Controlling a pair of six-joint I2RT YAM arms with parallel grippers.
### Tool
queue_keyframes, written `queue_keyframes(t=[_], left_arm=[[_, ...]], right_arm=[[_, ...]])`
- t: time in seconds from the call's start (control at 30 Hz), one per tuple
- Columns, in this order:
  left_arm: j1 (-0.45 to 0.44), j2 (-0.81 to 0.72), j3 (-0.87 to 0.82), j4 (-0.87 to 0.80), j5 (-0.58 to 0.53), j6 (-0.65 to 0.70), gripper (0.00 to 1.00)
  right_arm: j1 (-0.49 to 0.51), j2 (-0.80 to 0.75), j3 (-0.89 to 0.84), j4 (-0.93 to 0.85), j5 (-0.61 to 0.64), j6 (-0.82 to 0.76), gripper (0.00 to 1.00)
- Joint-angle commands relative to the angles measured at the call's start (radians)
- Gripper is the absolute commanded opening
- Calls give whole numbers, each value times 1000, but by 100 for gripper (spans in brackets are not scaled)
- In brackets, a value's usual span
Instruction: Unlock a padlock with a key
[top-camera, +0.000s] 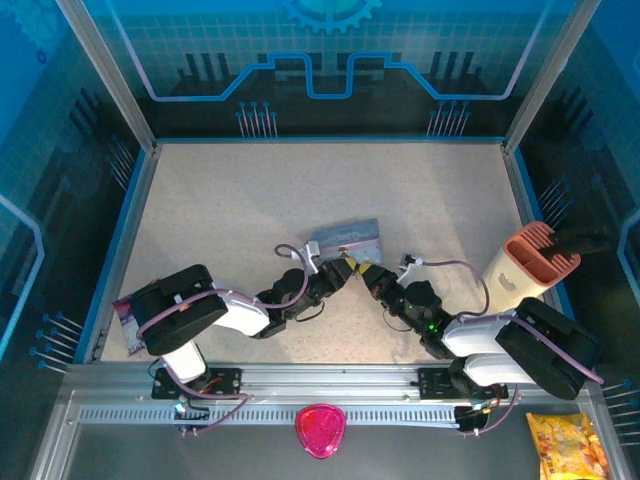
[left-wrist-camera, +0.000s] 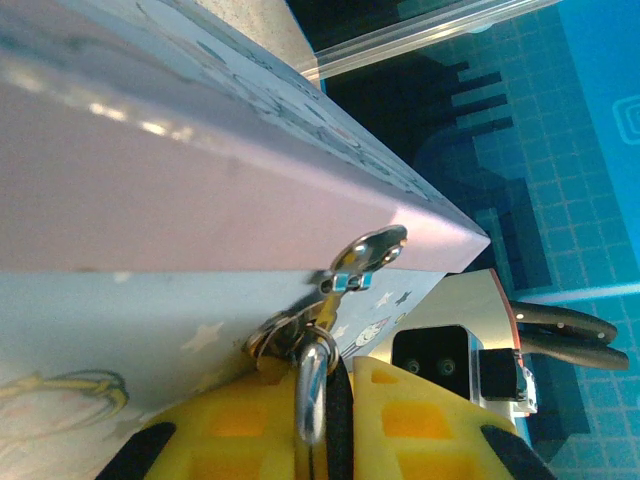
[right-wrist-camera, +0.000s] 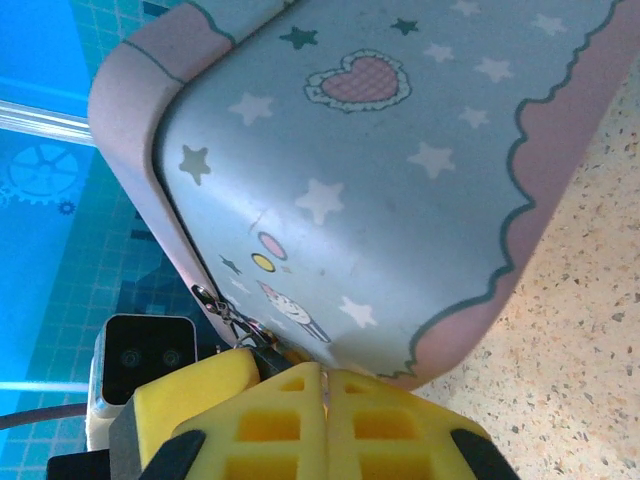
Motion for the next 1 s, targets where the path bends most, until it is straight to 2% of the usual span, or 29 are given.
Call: queue_keyframes(t=[0.0, 0.23, 0.27, 0.33, 0.4, 0.47, 0.53, 0.63, 0.73, 0.83, 0.97], left_arm=[[-86, -38, 99, 139, 228, 23, 0], [-110, -27, 102, 115, 214, 23, 0], [-109, -30, 101, 102, 207, 22, 0], [-107, -52, 99, 31, 189, 26, 0], [-103, -84, 94, -64, 167, 33, 0], [-95, -103, 80, -111, 145, 34, 0], [-84, -115, 76, -179, 139, 21, 0], [-73, -142, 67, -275, 109, 11, 0], [-56, -173, 70, -355, 109, 10, 0], [-44, -211, 86, -452, 111, 32, 0], [-36, -257, 86, -520, 102, 54, 0]], right_arm=[[26, -49, 45, 25, -147, -34, 0], [16, -113, 90, -77, -166, -21, 0], [17, -127, 94, -95, -167, -32, 3], [11, -178, 97, -172, -167, -69, 14], [-11, -259, 120, -394, -186, -137, 28], [-45, -366, 160, -665, -199, -276, 43], [-81, -456, 182, -875, -187, -406, 49], [-123, -565, 188, -1026, -206, -593, 50], [-122, -673, 189, -1108, -239, -784, 50], [-101, -788, 155, -1130, -247, -954, 49], [-71, -926, 93, -1102, -271, -1062, 49]])
